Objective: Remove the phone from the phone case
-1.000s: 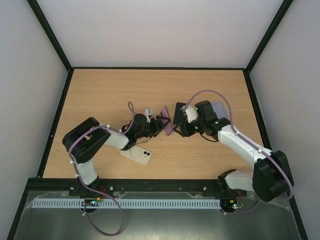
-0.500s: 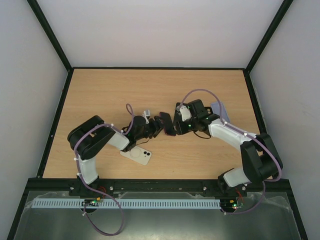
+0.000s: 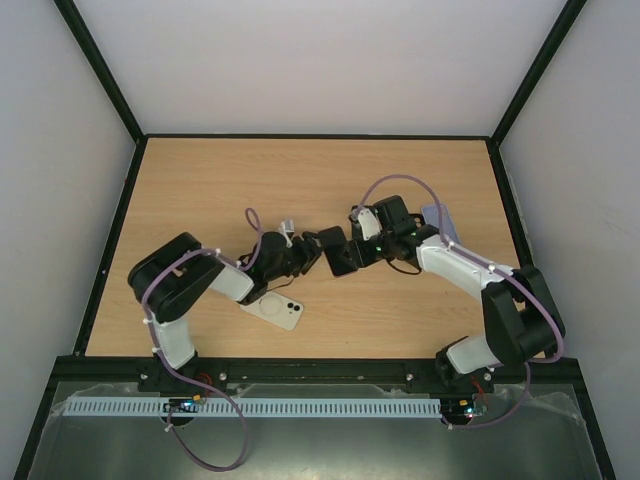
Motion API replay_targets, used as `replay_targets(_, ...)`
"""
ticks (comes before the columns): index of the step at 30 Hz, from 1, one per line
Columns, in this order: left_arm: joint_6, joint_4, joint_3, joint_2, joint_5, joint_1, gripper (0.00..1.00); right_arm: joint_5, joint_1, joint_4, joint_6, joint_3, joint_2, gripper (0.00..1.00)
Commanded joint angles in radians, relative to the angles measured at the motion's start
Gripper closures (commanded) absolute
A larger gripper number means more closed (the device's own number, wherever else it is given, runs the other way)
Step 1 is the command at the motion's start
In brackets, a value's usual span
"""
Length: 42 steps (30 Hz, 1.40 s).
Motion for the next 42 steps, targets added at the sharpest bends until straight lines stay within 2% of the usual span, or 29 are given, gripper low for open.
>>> replay_targets(1,0.129,-0.175,-0.013,-0.165,-0.060,0.011,0.30,0.064,-0.001,-0.038,-0.045,0.046,-0.012,0.51)
replay_targets(5,0.345,-0.553,0.054,-0.362,-0.211,-0.015,0.26,0.105,-0.016,-0.001,-0.071,0.038,-0.097,0.51)
replay_targets(8,0.463,-0.777,0.086,-0.499,-0.346,-0.039,0.24,0.117,-0.023,0.016,-0.093,0.028,-0.176,0.48)
replay_targets(12,0.544,-1.020,0.088,-0.635,-0.437,-0.044,0.17,0.107,-0.027,0.033,-0.098,-0.006,-0.269,0.34)
replay_targets(14,0.553,-1.128,0.083,-0.684,-0.477,-0.042,0.09,0.067,-0.027,0.027,-0.108,-0.026,-0.301,0.26)
replay_targets(16,0.551,-1.222,0.075,-0.725,-0.510,-0.037,0.02,0.009,-0.027,0.005,-0.130,-0.039,-0.317,0.23)
replay_targets(18,0.536,-1.292,0.063,-0.747,-0.505,-0.016,0.01,-0.031,-0.025,-0.029,-0.162,-0.043,-0.325,0.21)
replay_targets(24,0.484,-1.375,-0.013,-0.730,-0.318,0.129,0.01,-0.053,-0.017,-0.183,-0.285,-0.002,-0.325,0.21)
replay_targets(29,0.447,-1.400,-0.076,-0.708,-0.246,0.181,0.00,-0.050,0.043,-0.247,-0.362,0.019,-0.331,0.20)
replay_targets(33,0.446,-1.386,-0.106,-0.704,-0.199,0.185,0.01,-0.028,0.096,-0.261,-0.390,0.021,-0.313,0.20)
replay_targets(38,0.423,-1.327,-0.170,-0.738,-0.092,0.168,0.07,-0.030,0.111,-0.260,-0.392,0.018,-0.305,0.20)
replay_targets(42,0.365,-1.276,-0.190,-0.746,-0.055,0.076,0.10,0.007,0.111,-0.260,-0.363,0.038,-0.312,0.20)
